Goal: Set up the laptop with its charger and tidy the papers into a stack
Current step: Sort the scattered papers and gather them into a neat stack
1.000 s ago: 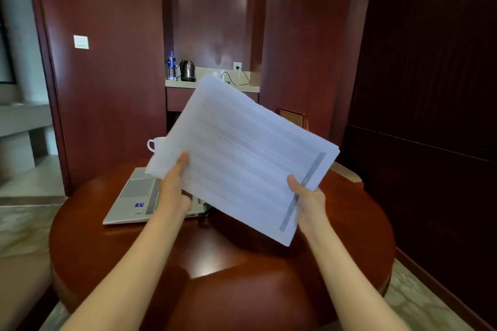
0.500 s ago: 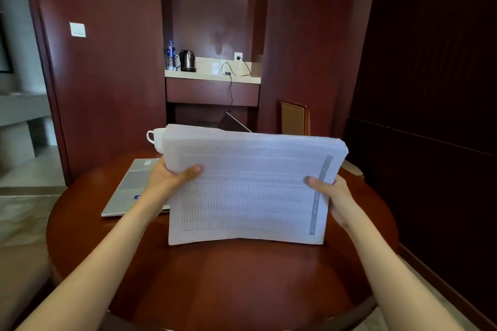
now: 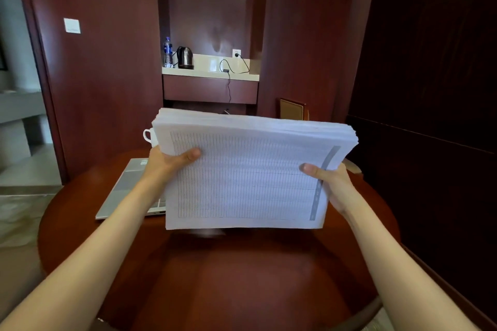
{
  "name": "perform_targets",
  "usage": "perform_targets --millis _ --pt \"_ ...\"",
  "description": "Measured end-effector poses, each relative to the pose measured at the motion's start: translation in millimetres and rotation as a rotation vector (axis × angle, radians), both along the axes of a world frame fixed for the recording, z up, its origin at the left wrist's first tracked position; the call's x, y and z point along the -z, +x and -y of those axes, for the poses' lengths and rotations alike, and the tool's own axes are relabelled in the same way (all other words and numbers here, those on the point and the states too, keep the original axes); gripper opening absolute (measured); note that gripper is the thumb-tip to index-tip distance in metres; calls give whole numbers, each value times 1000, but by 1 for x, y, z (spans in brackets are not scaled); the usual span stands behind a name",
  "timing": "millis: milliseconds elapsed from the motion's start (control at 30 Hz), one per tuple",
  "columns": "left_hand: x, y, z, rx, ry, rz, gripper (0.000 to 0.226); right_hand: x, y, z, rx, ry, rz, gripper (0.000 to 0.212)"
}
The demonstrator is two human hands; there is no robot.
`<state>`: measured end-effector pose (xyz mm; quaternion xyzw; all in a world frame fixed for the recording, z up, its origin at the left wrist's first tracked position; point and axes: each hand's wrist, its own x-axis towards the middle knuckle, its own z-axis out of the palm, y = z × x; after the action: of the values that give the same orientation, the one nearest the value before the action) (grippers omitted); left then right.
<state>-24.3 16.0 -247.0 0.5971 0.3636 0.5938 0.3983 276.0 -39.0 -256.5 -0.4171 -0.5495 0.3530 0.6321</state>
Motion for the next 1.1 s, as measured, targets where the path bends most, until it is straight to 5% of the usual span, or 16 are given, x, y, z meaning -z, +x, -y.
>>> perform_targets --millis 67,233,667,967,1100 --pt "10 2 0 -13 -28 -45 80 9 0 0 -15 -37 11 49" --pt "21 11 -6 -137 -53 -61 37 14 -4 -2 25 -68 -22 46" --pt "8 11 3 -185 -49 -53 51 6 -4 0 19 -70 -66 38" --pt "4 10 15 -96 -319 -25 53 -10 2 7 13 -311 -25 25" --pt "8 4 23 40 -531 -88 46 -14 12 12 -59 -620 24 45"
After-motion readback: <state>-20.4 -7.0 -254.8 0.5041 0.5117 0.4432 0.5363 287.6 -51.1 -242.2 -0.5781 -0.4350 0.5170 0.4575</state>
